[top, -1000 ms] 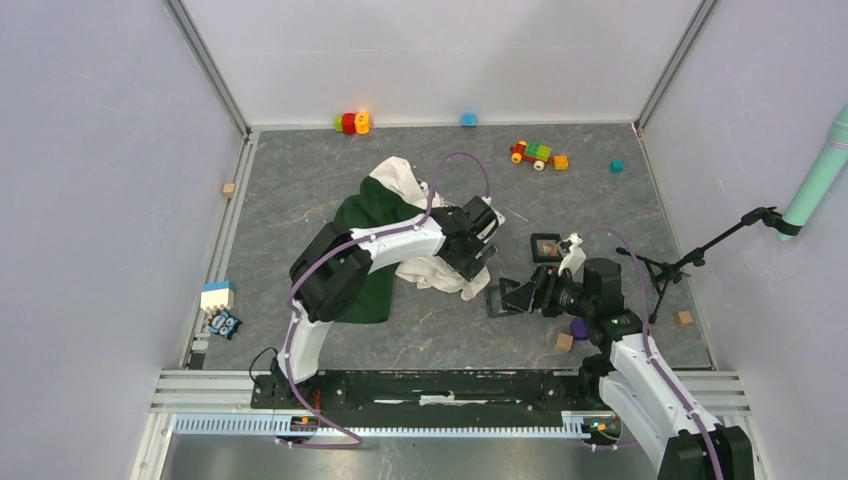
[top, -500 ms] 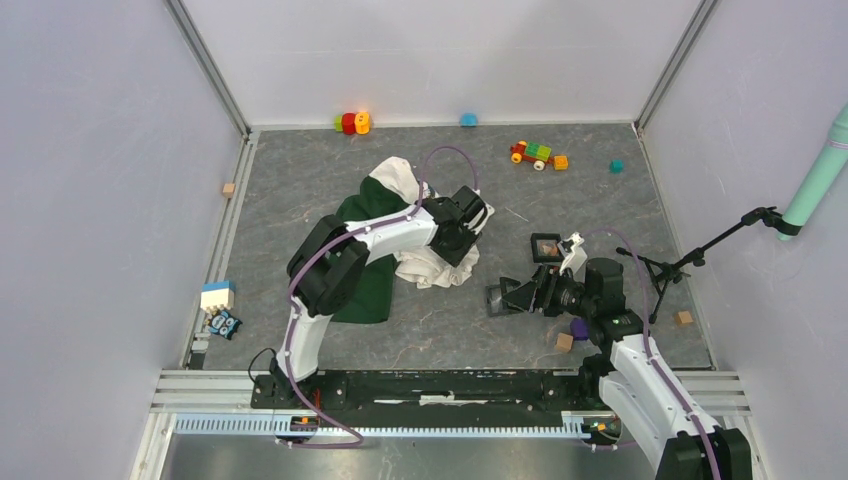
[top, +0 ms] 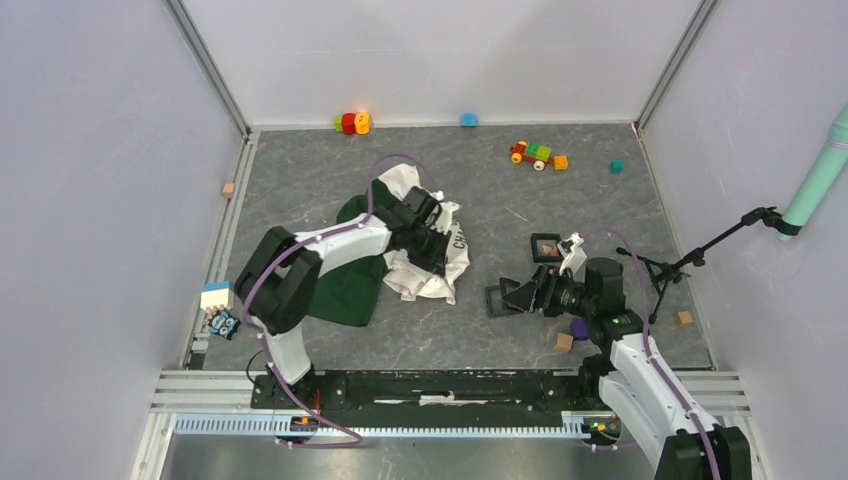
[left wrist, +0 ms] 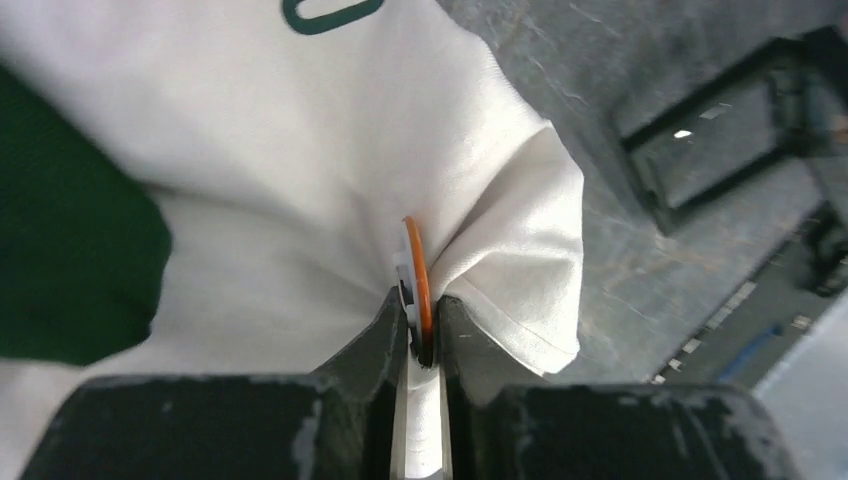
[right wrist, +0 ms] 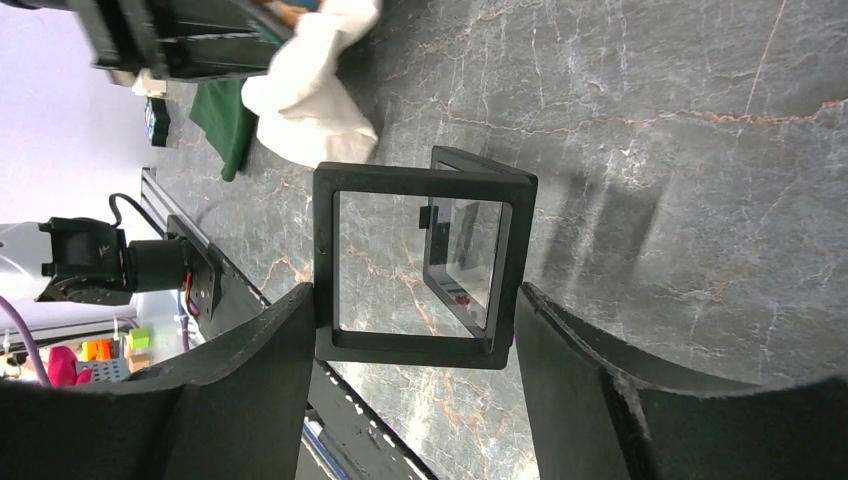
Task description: Remove the brooch from the garment
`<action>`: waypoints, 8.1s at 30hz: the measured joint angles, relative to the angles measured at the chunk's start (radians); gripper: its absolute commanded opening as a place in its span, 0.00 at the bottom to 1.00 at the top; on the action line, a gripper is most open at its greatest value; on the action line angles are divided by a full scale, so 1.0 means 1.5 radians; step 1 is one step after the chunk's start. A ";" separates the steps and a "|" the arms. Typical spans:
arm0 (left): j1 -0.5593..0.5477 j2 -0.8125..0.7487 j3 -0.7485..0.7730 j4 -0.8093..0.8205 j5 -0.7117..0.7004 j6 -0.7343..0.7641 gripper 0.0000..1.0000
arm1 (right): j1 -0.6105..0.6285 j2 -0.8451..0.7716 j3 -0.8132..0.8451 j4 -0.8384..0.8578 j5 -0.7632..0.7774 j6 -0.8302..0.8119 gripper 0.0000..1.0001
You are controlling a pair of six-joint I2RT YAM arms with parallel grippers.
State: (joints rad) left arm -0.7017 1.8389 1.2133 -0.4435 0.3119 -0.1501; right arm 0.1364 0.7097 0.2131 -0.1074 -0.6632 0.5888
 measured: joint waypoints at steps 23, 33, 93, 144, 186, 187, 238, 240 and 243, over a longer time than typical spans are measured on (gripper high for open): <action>0.096 -0.063 -0.106 0.111 0.060 -0.104 0.43 | 0.000 0.007 0.000 -0.001 -0.012 -0.002 0.58; 0.084 -0.098 -0.107 0.077 -0.119 -0.100 0.56 | 0.000 0.008 0.000 -0.001 -0.012 -0.007 0.58; -0.044 -0.014 0.008 -0.013 -0.306 -0.026 0.55 | -0.001 0.017 0.003 -0.002 -0.015 -0.012 0.57; -0.137 -0.184 -0.158 0.149 -0.128 -0.028 0.43 | -0.005 0.131 -0.066 0.236 -0.067 0.115 0.55; -0.205 -0.051 -0.161 0.350 -0.067 0.009 0.62 | -0.005 0.311 -0.114 0.548 -0.112 0.252 0.53; -0.205 -0.049 -0.159 0.350 -0.067 0.009 0.63 | -0.005 0.314 -0.115 0.551 -0.113 0.253 0.53; -0.201 -0.025 -0.132 0.297 -0.057 -0.024 0.19 | -0.018 0.314 -0.096 0.444 -0.079 0.162 0.53; -0.201 -0.014 -0.125 0.298 -0.051 -0.024 0.20 | -0.018 0.314 -0.095 0.444 -0.079 0.162 0.53; -0.201 0.001 -0.120 0.299 -0.046 -0.024 0.21 | -0.018 0.314 -0.091 0.435 -0.078 0.157 0.53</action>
State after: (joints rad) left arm -1.0039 1.8397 1.0336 0.0051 0.2424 -0.1867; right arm 0.1093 1.1809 0.0765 0.5449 -0.7803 0.8238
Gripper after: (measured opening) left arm 0.195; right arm 0.713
